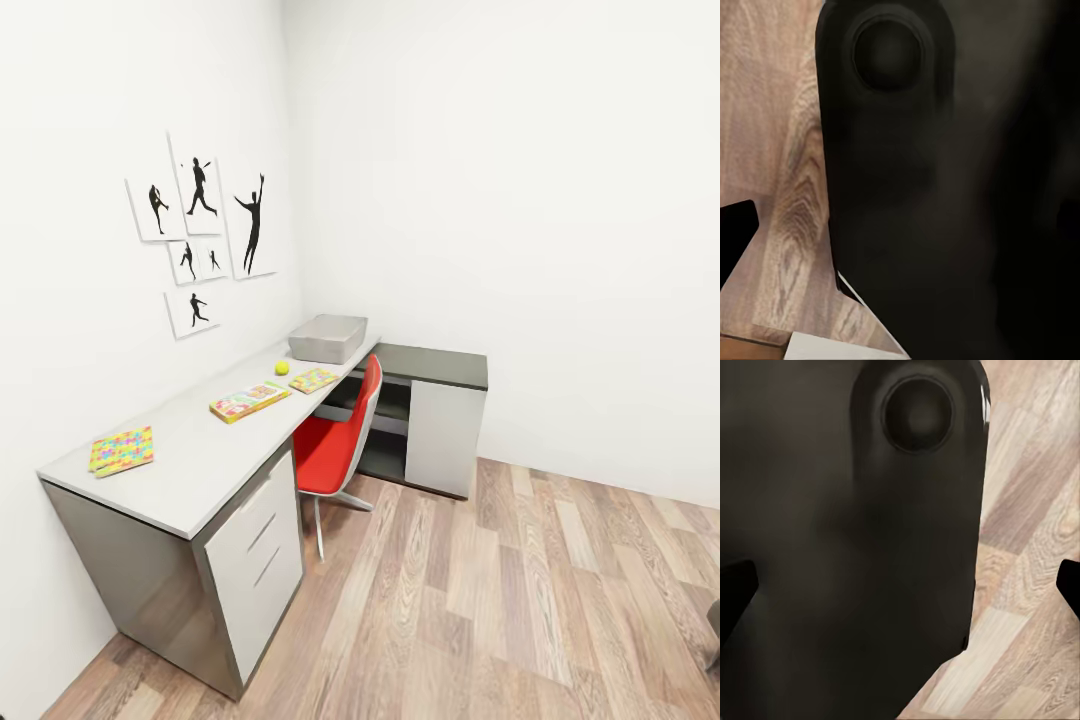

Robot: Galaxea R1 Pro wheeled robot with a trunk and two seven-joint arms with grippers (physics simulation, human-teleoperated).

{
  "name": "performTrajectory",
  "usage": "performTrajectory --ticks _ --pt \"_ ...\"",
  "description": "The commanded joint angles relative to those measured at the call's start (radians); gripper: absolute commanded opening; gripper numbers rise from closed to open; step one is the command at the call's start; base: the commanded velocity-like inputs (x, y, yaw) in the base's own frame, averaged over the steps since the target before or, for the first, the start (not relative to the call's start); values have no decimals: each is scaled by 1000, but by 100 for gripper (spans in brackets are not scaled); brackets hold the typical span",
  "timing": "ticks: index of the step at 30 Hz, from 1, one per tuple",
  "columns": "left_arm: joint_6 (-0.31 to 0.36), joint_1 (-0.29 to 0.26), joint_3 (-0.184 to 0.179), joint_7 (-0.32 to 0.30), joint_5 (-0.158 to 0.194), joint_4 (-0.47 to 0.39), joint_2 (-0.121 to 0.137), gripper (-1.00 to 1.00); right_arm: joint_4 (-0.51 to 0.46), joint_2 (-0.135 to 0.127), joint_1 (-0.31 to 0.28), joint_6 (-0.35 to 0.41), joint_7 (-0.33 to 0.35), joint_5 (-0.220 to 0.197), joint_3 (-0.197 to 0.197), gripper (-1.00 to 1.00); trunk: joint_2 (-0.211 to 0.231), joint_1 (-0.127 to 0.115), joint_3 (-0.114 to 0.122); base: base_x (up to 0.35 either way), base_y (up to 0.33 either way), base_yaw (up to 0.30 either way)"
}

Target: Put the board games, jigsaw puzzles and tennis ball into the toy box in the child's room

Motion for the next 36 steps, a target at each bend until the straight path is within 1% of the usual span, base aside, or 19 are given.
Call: performTrajectory --ticks 1,2,4,7,9,17,19,24,36 --pt "0 0 0 0 0 0 0 100 0 0 0 0 0 0 0 100 0 0 0 0 0 0" --pt "6 -3 -6 -3 -3 -5 -6 100 -2 6 5 -1 3 -6 3 100 0 0 0 -98 70 0" --pt "6 -3 -6 -3 -3 -5 -15 100 -2 7 5 -1 3 -6 3 100 0 0 0 -115 88 0" --pt "6 -3 -6 -3 -3 -5 -15 100 -2 6 5 -1 3 -6 3 100 0 0 0 -119 92 0" --pt "5 -3 -11 -3 -3 -9 -16 100 -8 16 4 -5 3 -7 2 100 0 0 0 -75 59 0" --pt "-8 -3 -56 -1 -2 -26 -14 100 -53 60 2 -50 2 -16 -39 100 0 0 0 -18 14 0" --pt "-8 -3 -68 0 -2 -27 -14 100 -58 61 1 -54 2 -16 -47 100 0 0 0 -3 2 0" --pt "-10 -3 -93 0 -2 -28 -14 100 -59 63 1 -56 2 -17 -51 100 0 0 0 -1 1 0" --pt "-11 -3 -93 0 -2 -29 -14 100 -61 65 1 -57 1 -17 -52 100 0 0 0 0 0 0"
